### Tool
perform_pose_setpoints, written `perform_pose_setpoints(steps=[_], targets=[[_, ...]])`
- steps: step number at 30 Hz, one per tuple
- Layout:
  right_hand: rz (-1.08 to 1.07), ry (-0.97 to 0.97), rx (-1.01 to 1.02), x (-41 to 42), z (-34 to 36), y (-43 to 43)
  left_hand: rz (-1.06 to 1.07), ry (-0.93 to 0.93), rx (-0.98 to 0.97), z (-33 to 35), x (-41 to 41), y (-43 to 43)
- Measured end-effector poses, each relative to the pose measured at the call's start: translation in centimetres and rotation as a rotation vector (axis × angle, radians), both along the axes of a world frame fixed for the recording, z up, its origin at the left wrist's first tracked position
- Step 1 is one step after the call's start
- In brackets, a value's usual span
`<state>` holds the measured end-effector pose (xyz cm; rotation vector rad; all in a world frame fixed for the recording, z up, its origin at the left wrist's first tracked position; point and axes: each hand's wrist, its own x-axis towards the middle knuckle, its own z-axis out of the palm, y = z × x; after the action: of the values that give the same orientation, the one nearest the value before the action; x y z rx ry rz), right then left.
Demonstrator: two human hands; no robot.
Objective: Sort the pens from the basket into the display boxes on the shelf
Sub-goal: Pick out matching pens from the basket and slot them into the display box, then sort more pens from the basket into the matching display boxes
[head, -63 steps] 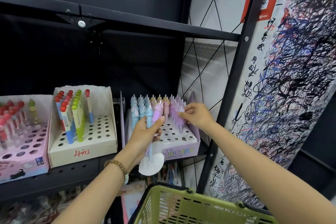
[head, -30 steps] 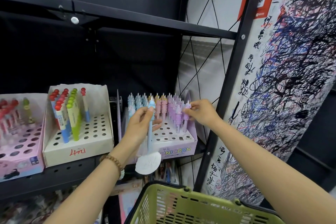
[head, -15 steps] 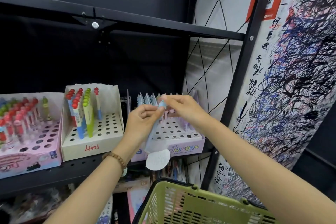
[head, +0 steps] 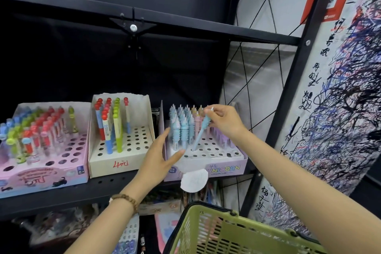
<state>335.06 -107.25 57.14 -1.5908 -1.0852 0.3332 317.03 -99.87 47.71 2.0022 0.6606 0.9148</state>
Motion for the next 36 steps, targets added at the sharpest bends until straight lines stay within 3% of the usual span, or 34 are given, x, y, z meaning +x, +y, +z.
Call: perform_pose_setpoints(steps=[7,11,14,19,23,25,29,33,36], targets=[[0.069,-0.053,-0.101,-0.3,0.0,1.5,0.016,0.058,0.063,-0.8,0.4,0.3],[0.083,-0.2,-0.219,-0.9,-0.8,2.3,0.01,0.051,0.062,-0.7,0.8,0.2],[0.105,-0.131,-0.266,-1.6,-2.1,2.3,0.003,0.04,0.039,-0.4,0.4,-0.3],[0.065,-0.049,-0.172,-2.2,-2.8,-2.1,0.042,0.016,0.132,0.1,-1.7,-3.2],[0.096,-0.07,-0.229,-1.3,-6.0,-10.9,-0.225,-0.077,0.071,-1.8,-2.1,-8.8],[0.188,-0.003,-0.426,-0.8,-9.7,-16.3,-0.45,0.034,-0.045,-4.7,-1.0,-11.3],[0.24,-0.03,-1.043,0.4,-20.7,-25.4,-0.793,0.512,-0.22,-12.3,2.9,-15.4],[-0.024,0.133,-1.374,2.0,-29.7,-31.4,-0.907,0.843,-0.279,-19.3,6.2,-17.6],[-0.13,0.146,-1.465,1.7,-32.9,-32.1,-0.874,0.996,-0.271,-22.7,7.0,-18.8]])
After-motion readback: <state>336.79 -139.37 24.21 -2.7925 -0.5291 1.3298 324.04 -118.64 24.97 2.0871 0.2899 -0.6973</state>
